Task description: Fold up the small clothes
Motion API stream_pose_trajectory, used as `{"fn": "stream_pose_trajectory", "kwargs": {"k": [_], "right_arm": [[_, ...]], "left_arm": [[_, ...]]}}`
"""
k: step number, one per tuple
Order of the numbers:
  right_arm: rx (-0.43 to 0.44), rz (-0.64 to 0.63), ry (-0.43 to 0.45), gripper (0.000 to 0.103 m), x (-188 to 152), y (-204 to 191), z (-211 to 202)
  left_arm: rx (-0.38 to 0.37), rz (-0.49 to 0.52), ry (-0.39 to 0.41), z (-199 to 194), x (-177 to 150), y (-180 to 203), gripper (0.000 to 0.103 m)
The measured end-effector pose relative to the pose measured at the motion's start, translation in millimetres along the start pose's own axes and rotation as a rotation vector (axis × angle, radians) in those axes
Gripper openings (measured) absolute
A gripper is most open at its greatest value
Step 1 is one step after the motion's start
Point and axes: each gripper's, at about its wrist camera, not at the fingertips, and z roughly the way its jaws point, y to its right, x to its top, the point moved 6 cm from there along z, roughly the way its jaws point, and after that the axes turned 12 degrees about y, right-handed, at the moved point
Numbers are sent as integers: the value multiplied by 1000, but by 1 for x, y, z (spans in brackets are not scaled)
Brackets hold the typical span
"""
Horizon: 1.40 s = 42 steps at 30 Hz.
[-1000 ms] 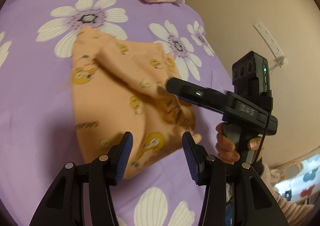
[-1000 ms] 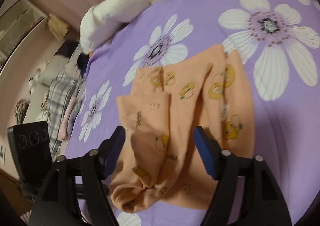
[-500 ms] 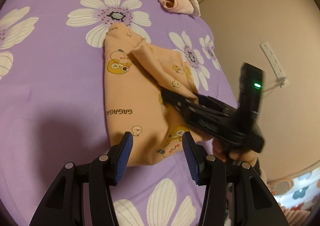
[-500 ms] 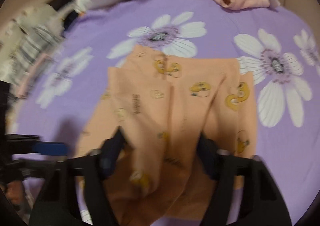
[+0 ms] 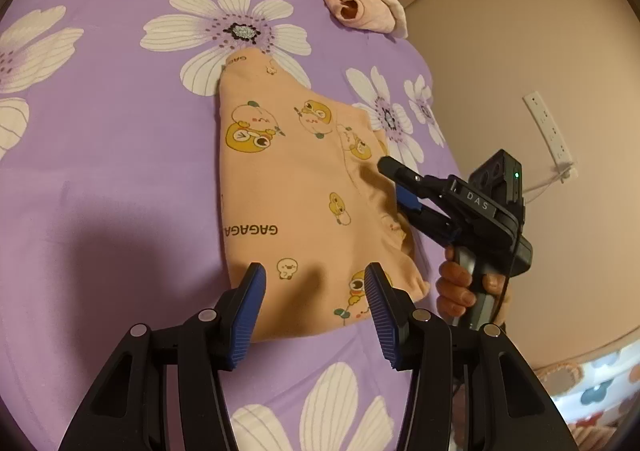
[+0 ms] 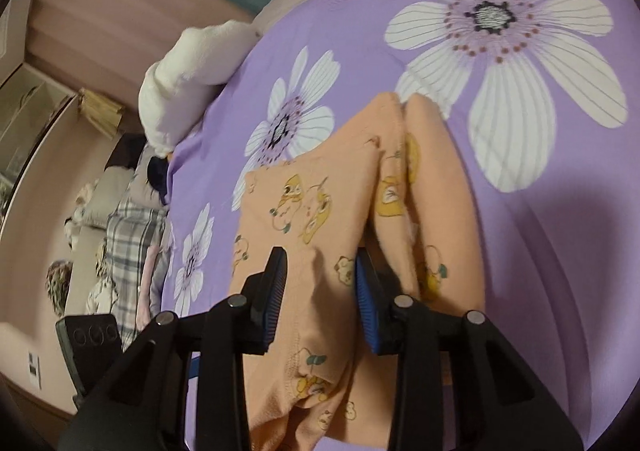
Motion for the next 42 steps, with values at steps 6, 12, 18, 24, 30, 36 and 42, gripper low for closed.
{"fn": "stream_pose_trajectory", "kwargs": {"k": [6, 12, 18, 24, 30, 36, 42], "right_arm": [[-22, -75, -30, 28, -6, -16, 20], [-104, -196, 23, 7, 7, -29, 20], [-110, -298, 109, 7, 37, -51, -3], [-200, -251, 74, 8, 49, -17, 3], [-219, -174, 5, 32, 41, 5, 15], [-162, -195, 83, 32, 27, -2, -40], [-6, -318, -69, 32, -55, -28, -74]], "left_arm": [[8, 20, -10, 0, -2, 3, 49], [17, 38, -11, 0, 1, 7, 49], [8, 67, -13, 7, 9, 17, 49], [15, 125, -30, 23, 16, 33, 49], [49, 148, -69, 53, 24, 36, 49], [52, 136, -86, 60, 23, 26, 49], [46, 117, -72, 50, 22, 24, 49]]}}
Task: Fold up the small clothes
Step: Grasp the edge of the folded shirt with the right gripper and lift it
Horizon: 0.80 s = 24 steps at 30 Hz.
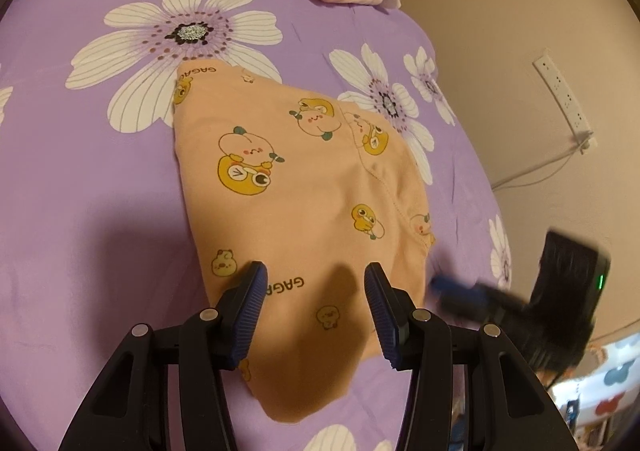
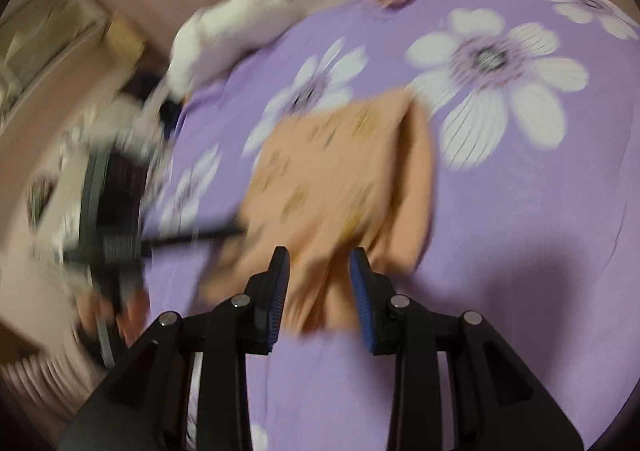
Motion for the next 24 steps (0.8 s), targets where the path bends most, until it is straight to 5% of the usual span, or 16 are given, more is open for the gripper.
{"fn": "stream_pose_trajectory", "kwargs": {"k": [6, 9, 15, 24], "right_arm": [[1, -121, -58, 30, -33, -25, 22], [0, -202, -70, 6, -39, -36, 29], [-105, -432, -65, 4, -15, -42, 2], [-230, -487, -217, 5, -38, 1, 11]], "left_arm": [[-4, -17, 20, -14, -9, -1, 49], [4, -32, 14, -16, -14, -6, 49], [17, -29, 6, -13, -17, -8, 49], [73, 18, -38, -14, -26, -13, 49]]}}
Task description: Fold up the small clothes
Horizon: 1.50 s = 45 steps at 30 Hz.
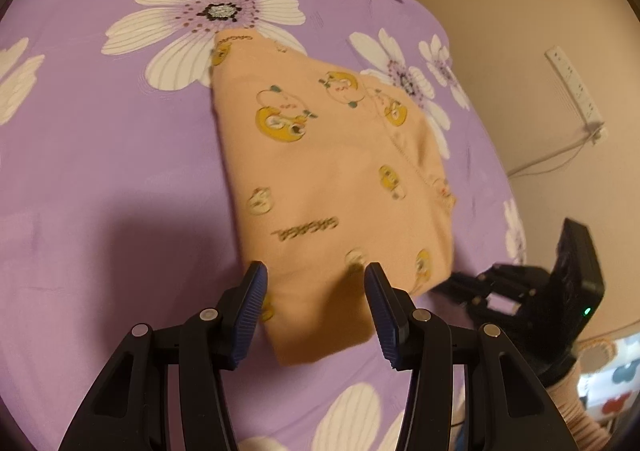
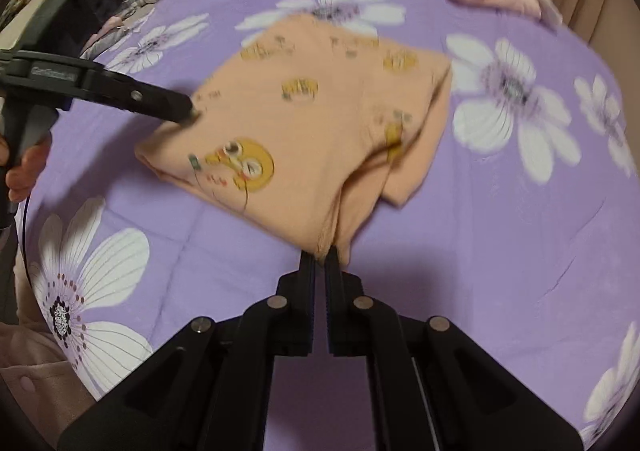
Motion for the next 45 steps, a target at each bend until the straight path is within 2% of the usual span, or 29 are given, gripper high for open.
{"fn": "stream_pose_trajectory", "kwargs": {"k": [3, 5, 8, 10, 13, 16, 19, 23, 26, 28, 31, 36, 39, 42, 45], "right_arm": [[-108, -29, 38, 6, 5, 14, -12], [-144, 5, 73, 10, 13, 29, -23], [-108, 110, 171, 10, 37, 46, -37], [-84, 160, 188, 13, 50, 49, -31], [-47, 247, 226, 13, 79, 53, -3], [-30, 306, 245, 13, 98, 55, 19], [-65, 333, 216, 13, 109, 60, 43], [-137, 404, 102, 6, 100, 85, 78], [-120, 453, 106, 4, 96, 92, 83], [-116, 467, 124, 6, 98, 93, 76], [-120, 429, 151, 14, 101, 85, 60], [-58, 309, 225, 15, 95, 44, 14], [-38, 253, 216, 15, 78, 20, 2], [-30, 208, 200, 15, 60, 1, -1], [-43, 173, 163, 15, 47, -8, 7]], "left_arm": [[30, 22, -5, -6, -2, -5, 49], [14, 24, 8, -10, -1, -3, 49], [-19, 30, 39, -11, 7, 9, 49], [-26, 57, 62, -9, 12, 21, 49], [-22, 109, 87, -2, 14, 37, 49], [-18, 146, 76, 8, 8, 43, 49], [7, 196, 52, 18, -4, 42, 49], [1, 194, 7, 27, -19, 35, 49], [-4, 206, 11, 24, -24, 35, 49], [-10, 187, 16, 18, -22, 35, 49], [-16, 176, 51, 5, -16, 37, 49], [-6, 135, 122, -7, 3, 35, 49], [20, 98, 153, -3, 16, 27, 49], [48, 67, 134, 12, 18, 18, 49], [78, 84, 121, 24, 11, 16, 49]]}}
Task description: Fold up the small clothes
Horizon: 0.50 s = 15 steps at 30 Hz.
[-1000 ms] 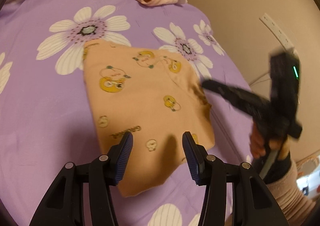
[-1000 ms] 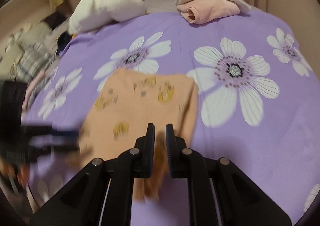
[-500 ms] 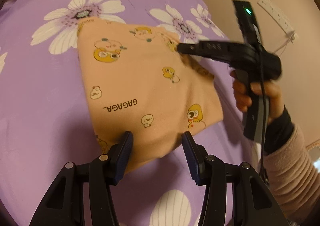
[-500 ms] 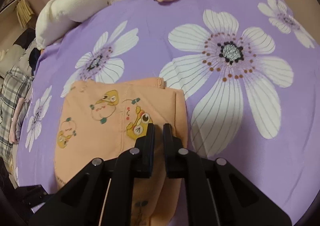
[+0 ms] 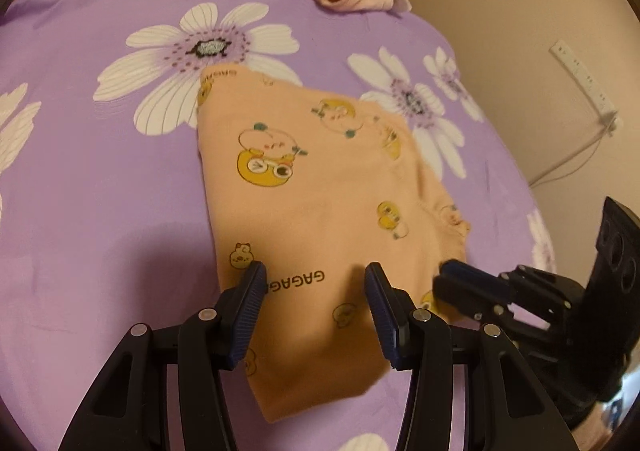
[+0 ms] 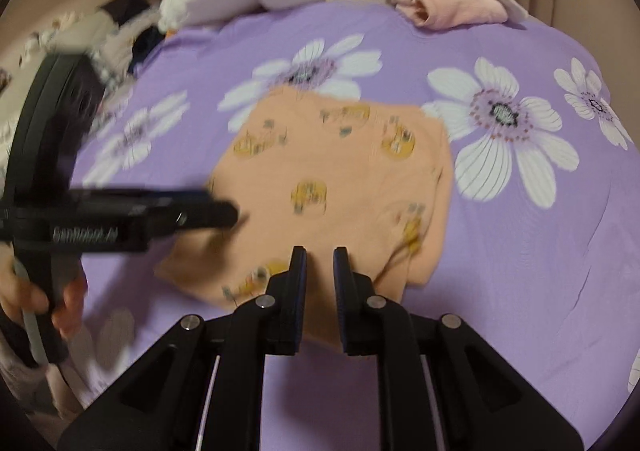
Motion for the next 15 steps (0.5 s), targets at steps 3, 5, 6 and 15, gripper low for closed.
{"fn": "stream_pose_trajectory", "kwargs": {"k": [3, 5, 6, 15], "right_arm": [[-42, -26, -42, 13, -13, 2, 10], [-58, -24, -46, 12, -15, 4, 10], [-60, -28, -39, 12, -14, 3, 7], [-76, -31, 16, 40, -6, -1, -24]], "left_arm": [[4, 5, 3, -3, -1, 1, 49], [-4, -9, 4, -9, -1, 0, 49], [-12, -18, 10, -14, -1, -1, 49], [-22, -93, 12, -42, -9, -22, 53]]}}
